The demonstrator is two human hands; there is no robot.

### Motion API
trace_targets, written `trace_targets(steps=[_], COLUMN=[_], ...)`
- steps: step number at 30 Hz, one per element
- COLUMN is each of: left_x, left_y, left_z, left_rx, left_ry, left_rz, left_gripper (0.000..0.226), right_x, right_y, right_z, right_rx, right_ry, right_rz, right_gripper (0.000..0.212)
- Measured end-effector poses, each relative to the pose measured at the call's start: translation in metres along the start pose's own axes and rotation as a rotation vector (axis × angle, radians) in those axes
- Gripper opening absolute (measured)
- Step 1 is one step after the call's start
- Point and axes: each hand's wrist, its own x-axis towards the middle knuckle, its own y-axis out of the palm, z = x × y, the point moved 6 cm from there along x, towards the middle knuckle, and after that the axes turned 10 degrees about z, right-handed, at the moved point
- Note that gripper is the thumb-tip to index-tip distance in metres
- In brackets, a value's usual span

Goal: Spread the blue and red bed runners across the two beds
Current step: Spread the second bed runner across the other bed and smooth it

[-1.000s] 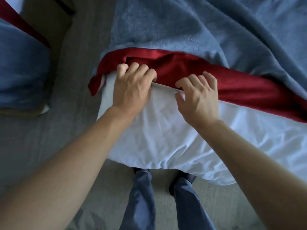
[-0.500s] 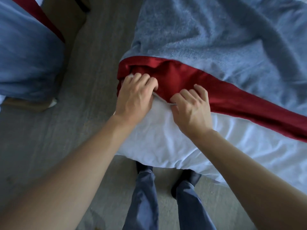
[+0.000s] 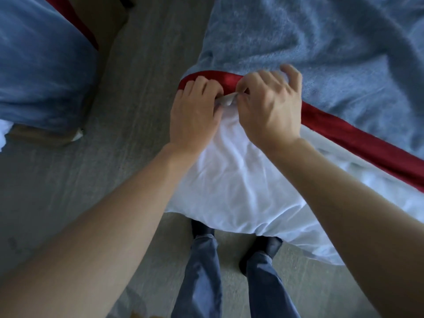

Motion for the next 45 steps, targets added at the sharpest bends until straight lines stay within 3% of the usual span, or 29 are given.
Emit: trace_targets(steps=[5, 10, 15, 21, 25, 27, 31, 35, 38, 42, 45], left_x=[0.037, 0.044, 0.036, 0.035, 0.042, 0.045, 0.039, 0.034, 0.043, 0.053, 0.058], left_y=[-0.010, -0.008, -0.011, 0.001, -0.017, -0.026, -0.030, -0.043, -0.036, -0.034, -0.041], left_z=[-0.006, 0.000, 0.003, 0.013, -0.008, -0.012, 0.020, 0.020, 0.009, 0.024, 0.028], left_rx=[-0.110, -0.073, -0.069, -0.092, -0.154, -0.146, -0.224, -0.053, 0.060, -0.014, -0.144], left_ry=[-0.043, -0.037, -0.005, -0.100, 0.056, 0.100, 0.029, 0.049, -0.055, -0.163, -0.115], left_rz=[-0.095, -0.048, -0.117, -0.013, -0.009, 0.027, 0.166, 0.019, -0.007, -0.010, -0.044], left_gripper=[0.025, 0.018, 0.008, 0.014, 0.009, 0.012, 0.021, 0.014, 0.013, 0.013, 0.014], right_x=[0.029, 0.035, 0.033, 0.031, 0.032, 0.038, 0.049, 0.060, 0.061, 0.064, 0.065], right_y=[-0.021, -0.006, 0.014, 0.001, -0.004, -0.006, 0.005, 0.003, -0.009, -0.016, -0.008], right_z=[-0.005, -0.005, 0.007, -0.014, -0.040, -0.025, 0.020, 0.016, 0.007, -0.007, 0.004], right_rx=[0.048, -0.009, -0.041, 0.015, -0.010, -0.001, 0.011, 0.036, 0.068, 0.062, 0.051], right_ry=[0.087, 0.061, -0.016, 0.027, 0.130, 0.046, -0.172, -0.151, -0.098, -0.029, -0.013], right_rz=[-0.064, 0.096, 0.164, 0.094, 0.168, 0.140, 0.183, 0.140, 0.059, 0.071, 0.163], right_gripper=[0.016, 0.020, 0.021, 0.015, 0.020, 0.021, 0.016, 0.008, 0.010, 0.016, 0.018])
